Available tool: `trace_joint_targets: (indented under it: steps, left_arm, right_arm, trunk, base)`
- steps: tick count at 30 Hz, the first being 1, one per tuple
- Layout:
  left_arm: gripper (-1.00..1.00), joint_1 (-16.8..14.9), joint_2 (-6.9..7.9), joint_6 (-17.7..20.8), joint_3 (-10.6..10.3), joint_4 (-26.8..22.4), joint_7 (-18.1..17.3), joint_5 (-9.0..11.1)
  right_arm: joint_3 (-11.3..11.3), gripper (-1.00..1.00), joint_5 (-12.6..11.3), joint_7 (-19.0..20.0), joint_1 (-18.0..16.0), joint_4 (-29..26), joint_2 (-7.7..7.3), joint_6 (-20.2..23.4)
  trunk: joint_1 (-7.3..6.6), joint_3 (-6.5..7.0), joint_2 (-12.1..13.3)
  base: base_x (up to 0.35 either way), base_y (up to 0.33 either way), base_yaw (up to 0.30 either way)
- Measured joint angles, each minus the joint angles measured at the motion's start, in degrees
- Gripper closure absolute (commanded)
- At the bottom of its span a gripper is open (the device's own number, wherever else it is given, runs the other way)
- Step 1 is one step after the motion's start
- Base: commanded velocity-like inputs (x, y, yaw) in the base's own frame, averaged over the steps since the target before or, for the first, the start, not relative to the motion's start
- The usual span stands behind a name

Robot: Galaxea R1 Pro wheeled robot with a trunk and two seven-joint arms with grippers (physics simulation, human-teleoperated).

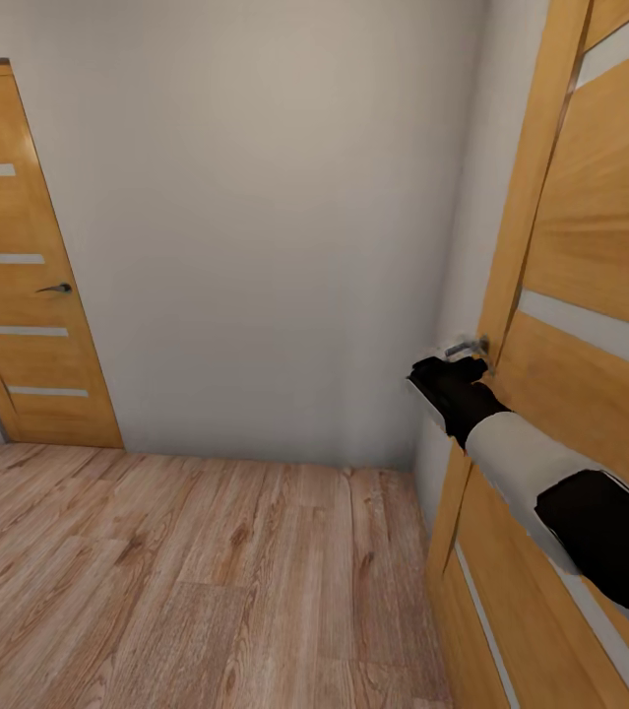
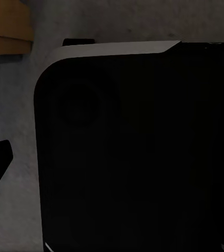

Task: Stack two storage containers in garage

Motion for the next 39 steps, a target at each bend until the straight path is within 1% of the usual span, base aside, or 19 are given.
trace_joint_targets:
  steps: [4,5,7,9,10,12,13,14,16,19,22,26,29,31,32,33,36,37,39]
  left_arm:
    - [-1.00,0.0,0.00,0.0,0.1,0.0,0.0,0.1]
    - [-1.00,0.0,0.02,0.0,0.1,0.0,0.0,0.2]
    - [-1.00,0.0,0.02,0.0,0.2,0.0,0.0,0.3]
    - [-1.00,0.0,0.01,0.0,0.2,0.0,0.0,0.3]
    - [-1.00,0.0,0.01,0.0,0.2,0.0,0.0,0.3]
    - [-1.00,0.0,0.00,0.0,0.2,0.0,0.0,0.3]
    - [-1.00,0.0,0.00,0.0,0.2,0.0,0.0,0.3]
    - [-1.00,0.0,0.00,0.0,0.2,0.0,0.0,0.3]
    - [-1.00,0.0,0.00,0.0,0.2,0.0,0.0,0.3]
    - [-1.00,0.0,0.00,0.0,0.2,0.0,0.0,0.3]
    - [-1.00,0.0,0.00,0.0,0.2,0.0,0.0,0.3]
    - [-1.00,0.0,0.00,0.0,0.1,0.0,0.0,0.3]
    - [-1.00,0.0,0.00,0.0,0.1,0.0,0.0,0.3]
    - [-1.00,0.0,0.00,-0.1,0.1,0.0,0.0,0.3]
    - [-1.00,0.0,0.00,0.0,0.1,0.0,0.0,0.3]
    - [-1.00,0.0,0.00,-0.1,0.1,0.0,0.0,0.3]
    - [-1.00,0.0,0.00,-0.1,0.1,0.0,0.0,0.3]
    - [-1.00,0.0,0.00,-0.1,0.1,0.0,0.0,0.3]
    - [-1.00,0.0,0.00,-0.1,0.1,0.0,0.0,0.3]
  right_arm:
    - [-0.1,-1.00,0.1,-1.2,0.0,0.0,5.84,0.4]
    - [-0.1,-1.00,0.1,-1.4,0.0,0.0,6.51,0.5]
    - [-0.2,-1.00,0.1,-2.0,0.0,0.1,8.44,0.4]
    - [-0.5,-1.00,0.1,-2.2,0.0,0.1,9.46,0.2]
    - [-1.0,-1.00,0.0,-2.3,0.0,0.1,10.46,0.0]
    - [-1.5,-1.00,-0.1,-2.3,0.0,0.1,11.38,-0.2]
    - [-1.8,-1.00,-0.2,-2.1,0.0,0.0,11.38,-0.3]
    - [-2.0,-1.00,-0.9,-1.9,0.1,0.0,11.38,-0.6]
    - [-2.1,-1.00,-3.4,-1.4,0.4,0.1,11.38,-1.6]
    - [-2.1,-1.00,-10.2,0.9,0.6,0.1,11.38,-4.2]
    - [-2.1,-1.00,-12.9,3.1,0.7,0.1,11.38,-5.2]
    - [-2.0,-1.00,-13.8,6.5,2.2,0.1,11.38,-5.7]
    - [-1.9,-1.00,-13.9,9.6,4.4,0.1,11.38,-6.4]
    - [-1.9,-1.00,-13.9,13.0,6.6,0.1,11.35,-7.6]
    - [-1.9,-1.00,-13.9,15.4,7.8,0.1,10.38,-8.4]
    - [-1.8,-1.00,-13.9,16.8,8.4,0.1,9.86,-8.7]
    - [-1.8,-1.00,-13.9,27.3,10.7,0.2,7.18,-9.9]
    - [-1.7,-1.00,-13.9,29.3,10.9,0.2,6.80,-10.0]
    - [-1.6,-1.00,-14.4,35.6,11.6,0.2,5.43,-10.2]
  trunk:
    - [0.00,0.00,0.0]
    - [0.00,0.00,0.0]
    - [0.00,0.00,0.0]
    - [0.00,0.00,0.0]
    - [0.00,0.00,0.0]
    - [0.00,0.00,0.0]
    - [0.00,0.00,0.0]
    - [0.00,0.00,0.0]
    - [0.00,0.00,0.0]
    - [0.00,0.00,0.0]
    - [0.00,0.00,0.0]
    - [0.00,0.00,0.0]
    - [0.00,0.00,0.0]
    - [0.00,-0.01,0.0]
    - [0.00,-0.01,0.0]
    - [0.00,0.00,0.0]
    - [0.00,0.00,0.0]
    - [0.00,0.00,0.0]
    - [0.00,0.00,0.0]
  base:
    - [0.000,0.000,0.000]
    - [0.000,0.000,0.000]
    - [0.000,0.000,0.000]
    - [0.000,0.000,0.000]
    - [0.000,0.000,0.000]
    - [0.000,0.000,0.000]
    - [0.000,0.000,0.000]
    - [0.000,0.000,0.000]
    - [0.000,0.000,0.000]
    - [0.000,0.000,0.000]
    - [0.000,0.000,0.000]
    - [0.000,0.000,0.000]
    - [0.000,0.000,0.000]
    - [0.000,0.000,0.000]
    - [0.000,0.000,0.000]
    - [0.000,0.000,0.000]
    - [0.000,0.000,0.000]
    - [0.000,0.000,0.000]
    - [0.000,0.000,0.000]
